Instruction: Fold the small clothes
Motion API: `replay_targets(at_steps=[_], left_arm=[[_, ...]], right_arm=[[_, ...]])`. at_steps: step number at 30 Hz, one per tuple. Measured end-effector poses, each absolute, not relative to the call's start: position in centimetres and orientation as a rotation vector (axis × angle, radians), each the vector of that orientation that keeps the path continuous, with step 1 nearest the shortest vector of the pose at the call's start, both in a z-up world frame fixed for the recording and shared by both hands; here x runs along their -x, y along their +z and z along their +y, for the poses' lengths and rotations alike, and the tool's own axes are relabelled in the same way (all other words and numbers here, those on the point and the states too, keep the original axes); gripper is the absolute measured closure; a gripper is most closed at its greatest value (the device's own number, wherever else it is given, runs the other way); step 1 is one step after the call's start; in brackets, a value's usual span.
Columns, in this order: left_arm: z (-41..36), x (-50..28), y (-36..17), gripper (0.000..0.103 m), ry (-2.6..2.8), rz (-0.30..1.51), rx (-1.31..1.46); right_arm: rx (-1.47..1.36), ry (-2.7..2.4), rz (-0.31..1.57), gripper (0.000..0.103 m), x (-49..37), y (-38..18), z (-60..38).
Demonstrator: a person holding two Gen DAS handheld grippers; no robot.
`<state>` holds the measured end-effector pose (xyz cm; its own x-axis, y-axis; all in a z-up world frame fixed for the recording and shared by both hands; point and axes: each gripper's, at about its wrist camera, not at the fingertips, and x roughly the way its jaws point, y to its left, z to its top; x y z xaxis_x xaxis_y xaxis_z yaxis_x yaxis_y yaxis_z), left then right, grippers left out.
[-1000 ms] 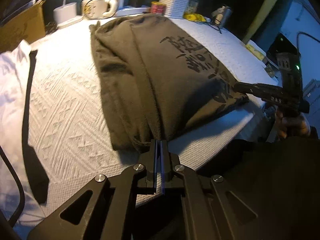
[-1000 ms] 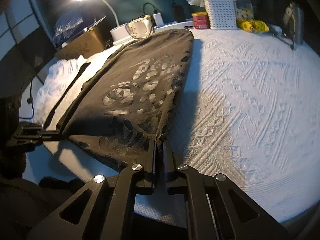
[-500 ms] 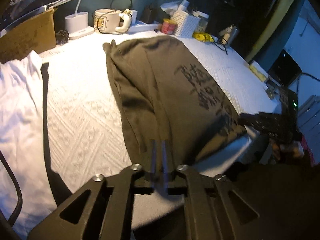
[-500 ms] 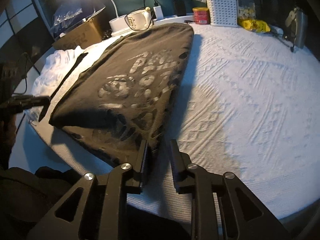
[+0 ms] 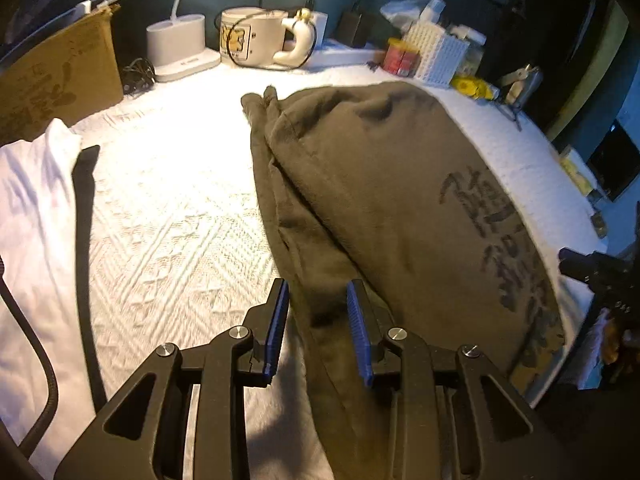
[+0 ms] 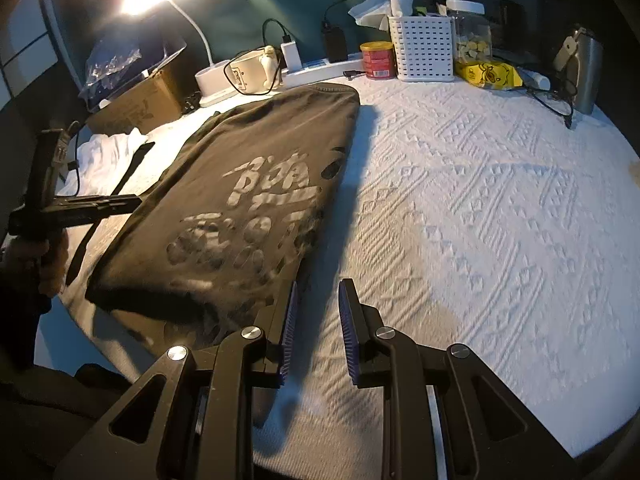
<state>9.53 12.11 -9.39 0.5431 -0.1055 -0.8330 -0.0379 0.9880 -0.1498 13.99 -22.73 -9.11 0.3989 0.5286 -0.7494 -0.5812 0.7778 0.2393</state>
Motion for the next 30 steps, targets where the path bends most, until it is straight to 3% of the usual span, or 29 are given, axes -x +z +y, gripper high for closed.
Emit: replay_targets(at_steps=[5,15,27,28,30], left_arm=[[11.7,-10.4,-9.8,0.07,0.024,0.998,0.037],[13.5,-14.4,-7.3,0.07,0.05,0.914,0.078],[14.1,-20.3,-8.6,0.071,0.013,0.903,0.099],[13.9,-20.5,-8.6,0.073,-0.005,0.897,0.084],[13.6,-20.8,-8.7,0.098,-0.014,0.887,0.048]], right_arm=[[0.069,0.703,0.942,0.08,-15.4,-9.6,-22.0],[0.082,0.696,0.925,0.08,-19.3,-9.0,-20.4],[0.049,0.656,0.926,0.08,-23.9,-9.4,-19.4],[0.049,0.655,0.931,0.08,-24.3,-9.5,-19.3],[0.05,0.653,0.936,0.08,-24.7,-9.7,-19.0]])
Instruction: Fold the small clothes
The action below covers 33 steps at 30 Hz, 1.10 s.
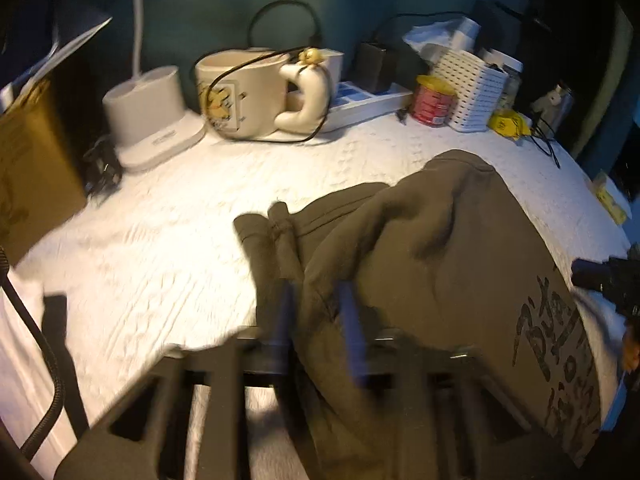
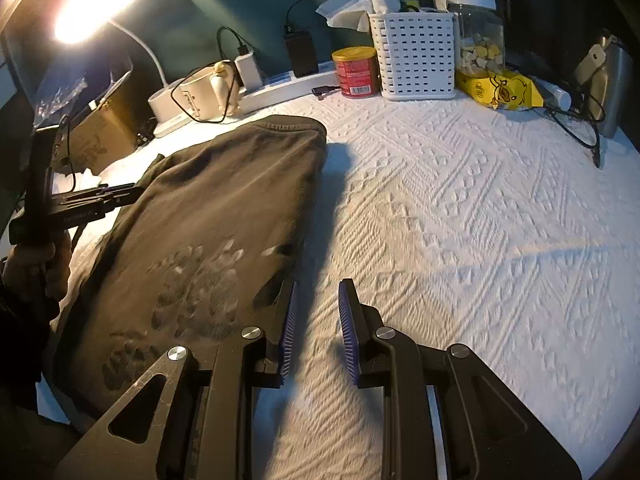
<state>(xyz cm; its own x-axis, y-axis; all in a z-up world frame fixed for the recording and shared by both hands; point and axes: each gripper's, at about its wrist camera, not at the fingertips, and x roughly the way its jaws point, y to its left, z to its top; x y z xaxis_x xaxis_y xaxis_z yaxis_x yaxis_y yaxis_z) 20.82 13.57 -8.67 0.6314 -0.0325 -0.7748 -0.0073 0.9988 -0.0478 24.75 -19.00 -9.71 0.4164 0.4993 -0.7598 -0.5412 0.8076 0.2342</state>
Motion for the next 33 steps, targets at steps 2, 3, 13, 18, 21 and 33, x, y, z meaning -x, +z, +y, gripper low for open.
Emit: replay_targets(at_steps=[2,3,13,18,21,33], left_arm=[[13.7,-21.2,-8.7,0.098,-0.013,0.885,0.04],[13.9,-21.3,-8.7,0.098,-0.003,0.876,0.039],[16.1,-22.8,-8.0,0.098,0.061,0.841,0.029],[16.1,-22.7,-8.4,0.096,0.049,0.885,0.047],[16.2,-22.7,-8.3,0.087,0.059,0.917,0.065],[14.3,-18.1,-8.0,0.071,-0.006,0.949,0.134]], right_arm=[[0.047,0.653,0.939,0.08,-25.0,-9.8,-18.8],[0.045,0.652,0.94,0.079,-25.2,-9.8,-18.7],[0.047,0.661,0.918,0.08,-26.4,-9.0,-17.6],[0.04,0.669,0.926,0.08,-26.8,-9.3,-17.1],[0.037,0.665,0.937,0.079,-27.0,-9.7,-16.8],[0.035,0.686,0.929,0.079,-26.0,-9.3,-16.2]])
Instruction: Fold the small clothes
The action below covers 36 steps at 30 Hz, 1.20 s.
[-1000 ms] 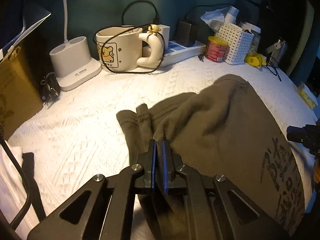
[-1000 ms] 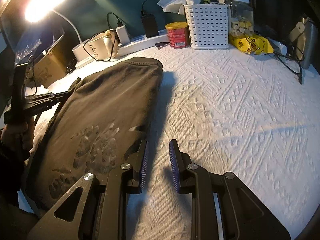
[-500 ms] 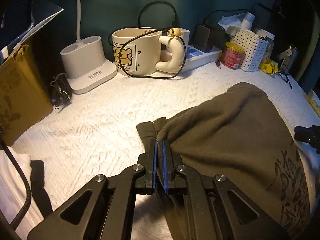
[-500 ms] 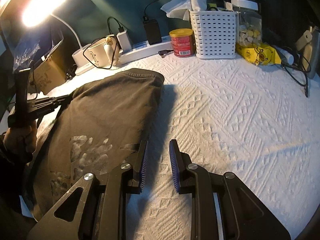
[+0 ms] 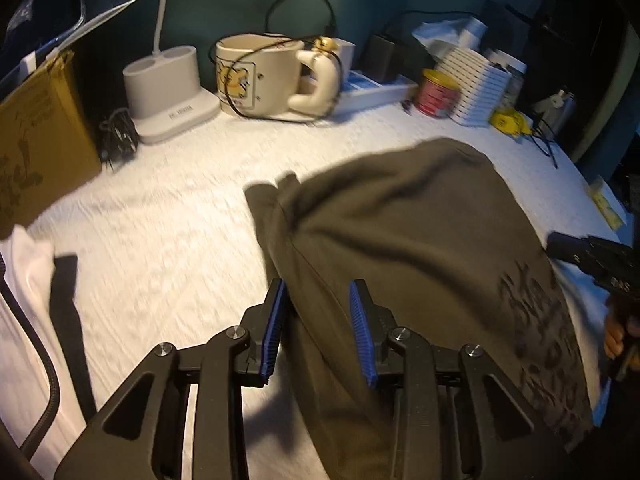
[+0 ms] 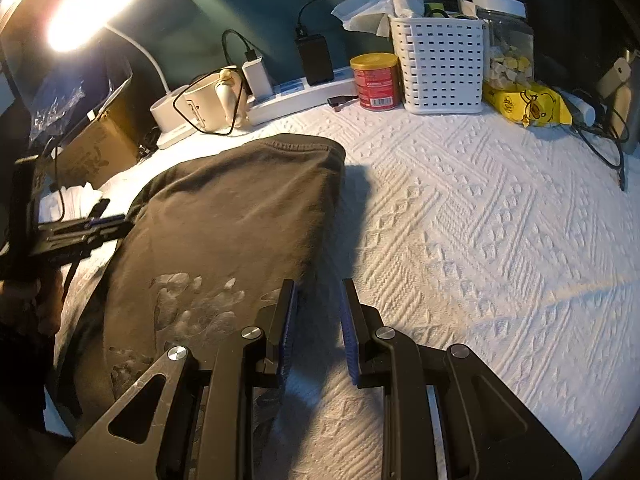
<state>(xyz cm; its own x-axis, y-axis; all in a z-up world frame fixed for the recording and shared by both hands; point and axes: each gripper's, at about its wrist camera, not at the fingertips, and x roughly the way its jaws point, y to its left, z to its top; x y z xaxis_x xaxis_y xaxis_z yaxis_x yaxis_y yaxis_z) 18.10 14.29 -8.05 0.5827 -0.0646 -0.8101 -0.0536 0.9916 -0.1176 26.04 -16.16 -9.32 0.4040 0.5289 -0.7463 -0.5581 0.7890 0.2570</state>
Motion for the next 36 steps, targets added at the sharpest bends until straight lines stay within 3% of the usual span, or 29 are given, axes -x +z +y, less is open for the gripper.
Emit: replay_targets(at_steps=[18,19,21,23,36], left_arm=[[10.6,-10.5,-8.4,0.072,-0.182,1.039,0.246],[10.3,-10.0,-8.9,0.074,-0.191,1.051,0.254],[9.9,-9.3,-9.3,0.094,-0.206,1.05,0.261],[9.5,-8.8,-9.3,0.1,-0.203,1.037,0.253],[11.0,-7.7,-8.7,0.097,-0.181,1.081,0.312]], right_arm=[[0.036,0.68,0.915,0.079,-23.1,-8.6,-17.0],[0.038,0.679,0.913,0.079,-22.8,-8.6,-17.1],[0.039,0.679,0.911,0.079,-22.4,-8.6,-17.1],[0.044,0.679,0.912,0.08,-22.0,-8.5,-17.2],[0.049,0.674,0.917,0.079,-21.4,-8.7,-17.7]])
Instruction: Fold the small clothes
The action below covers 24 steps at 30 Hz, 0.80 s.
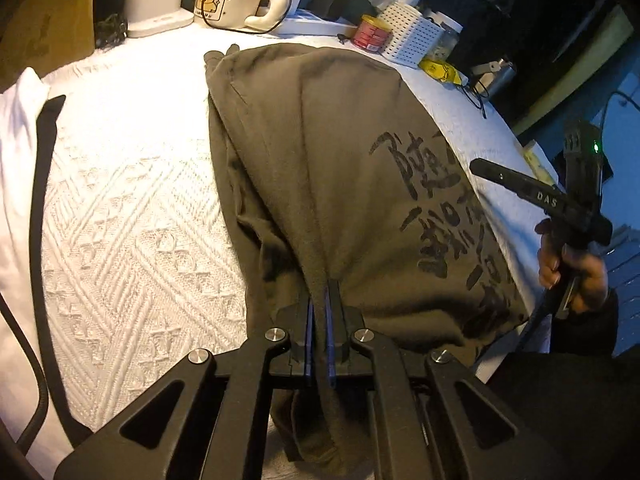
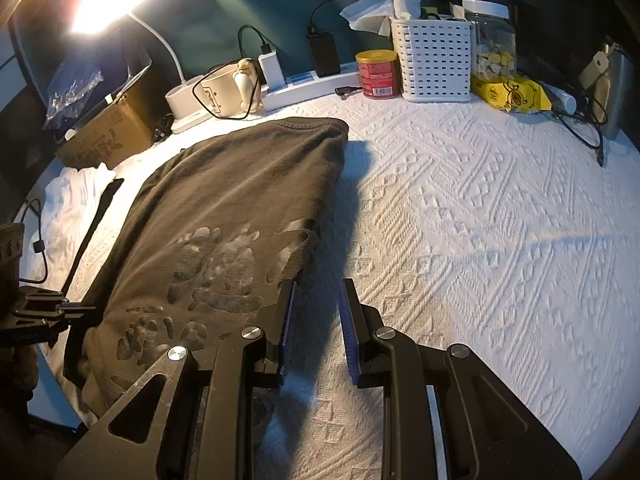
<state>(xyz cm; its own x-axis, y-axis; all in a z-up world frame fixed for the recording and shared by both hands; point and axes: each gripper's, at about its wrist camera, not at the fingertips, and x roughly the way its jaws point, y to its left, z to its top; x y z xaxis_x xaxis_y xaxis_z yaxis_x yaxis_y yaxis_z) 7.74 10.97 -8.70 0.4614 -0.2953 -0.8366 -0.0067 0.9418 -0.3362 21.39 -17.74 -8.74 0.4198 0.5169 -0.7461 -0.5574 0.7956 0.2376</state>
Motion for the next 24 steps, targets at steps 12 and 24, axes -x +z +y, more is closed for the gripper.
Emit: replay_targets(at_steps=[12,24], left_arm=[[13.7,-12.5,-6.9,0.078,-0.067,0.973,0.236],[15.1,-17.4,-7.7,0.059,-0.012,0.934,0.216]], right_arm=[[0.056,0.677,0.904,0.079,-23.8,-8.4,-16.6],[0.052,0.679,0.931,0.079,-27.1,-9.2,-15.1]])
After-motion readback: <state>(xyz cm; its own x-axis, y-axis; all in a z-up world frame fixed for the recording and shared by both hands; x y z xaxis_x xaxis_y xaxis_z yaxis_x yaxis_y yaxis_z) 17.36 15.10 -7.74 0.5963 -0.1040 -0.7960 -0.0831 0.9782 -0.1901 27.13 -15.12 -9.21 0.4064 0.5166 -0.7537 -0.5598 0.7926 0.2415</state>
